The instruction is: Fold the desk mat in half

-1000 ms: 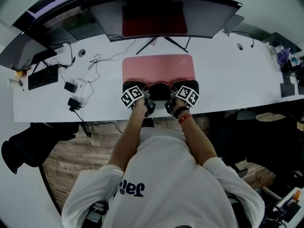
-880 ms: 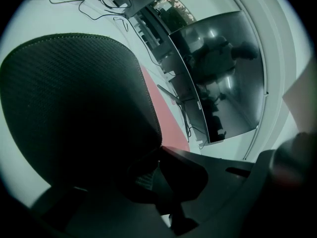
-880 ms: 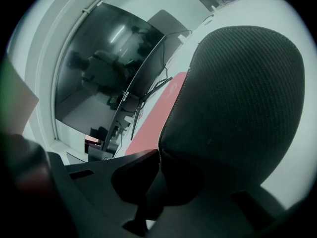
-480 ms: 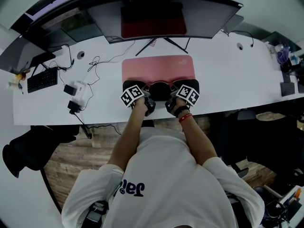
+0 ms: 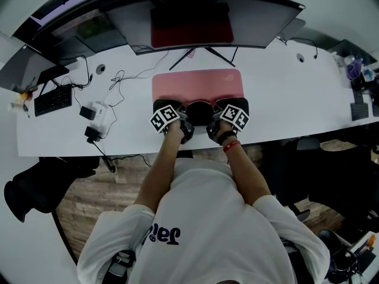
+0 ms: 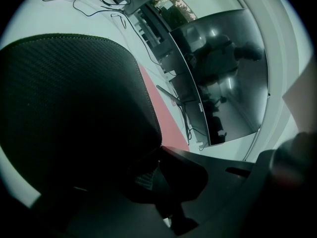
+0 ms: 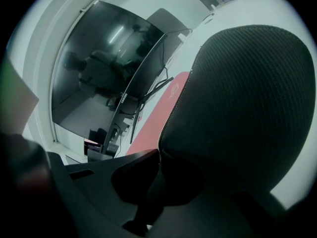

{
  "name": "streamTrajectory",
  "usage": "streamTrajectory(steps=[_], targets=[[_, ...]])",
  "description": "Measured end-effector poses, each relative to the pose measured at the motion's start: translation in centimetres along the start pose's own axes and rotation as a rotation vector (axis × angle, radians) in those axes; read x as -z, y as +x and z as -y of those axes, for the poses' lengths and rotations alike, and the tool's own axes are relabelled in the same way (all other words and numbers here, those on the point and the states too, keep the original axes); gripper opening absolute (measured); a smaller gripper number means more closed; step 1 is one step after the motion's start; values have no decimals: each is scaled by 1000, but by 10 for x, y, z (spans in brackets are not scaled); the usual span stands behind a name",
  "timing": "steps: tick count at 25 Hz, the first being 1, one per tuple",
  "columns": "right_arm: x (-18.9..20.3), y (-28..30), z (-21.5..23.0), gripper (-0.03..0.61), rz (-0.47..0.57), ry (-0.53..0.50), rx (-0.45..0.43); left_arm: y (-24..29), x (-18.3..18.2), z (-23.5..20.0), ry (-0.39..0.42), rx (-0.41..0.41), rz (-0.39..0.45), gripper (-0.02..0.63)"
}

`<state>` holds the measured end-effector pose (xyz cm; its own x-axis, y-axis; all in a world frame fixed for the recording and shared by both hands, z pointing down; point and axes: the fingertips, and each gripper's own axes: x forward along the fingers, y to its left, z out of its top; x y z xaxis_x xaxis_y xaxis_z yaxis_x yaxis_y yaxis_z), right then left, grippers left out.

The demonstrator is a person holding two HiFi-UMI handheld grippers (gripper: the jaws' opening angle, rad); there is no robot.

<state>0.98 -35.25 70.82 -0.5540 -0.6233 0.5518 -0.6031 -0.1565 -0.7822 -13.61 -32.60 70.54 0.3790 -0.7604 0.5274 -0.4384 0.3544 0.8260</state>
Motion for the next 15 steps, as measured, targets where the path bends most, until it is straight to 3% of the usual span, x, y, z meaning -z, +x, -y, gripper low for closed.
streamTrajectory(steps=[15], targets=[[-5, 7, -4, 31, -3, -3, 0, 5, -7, 1, -10, 7, 4, 31]])
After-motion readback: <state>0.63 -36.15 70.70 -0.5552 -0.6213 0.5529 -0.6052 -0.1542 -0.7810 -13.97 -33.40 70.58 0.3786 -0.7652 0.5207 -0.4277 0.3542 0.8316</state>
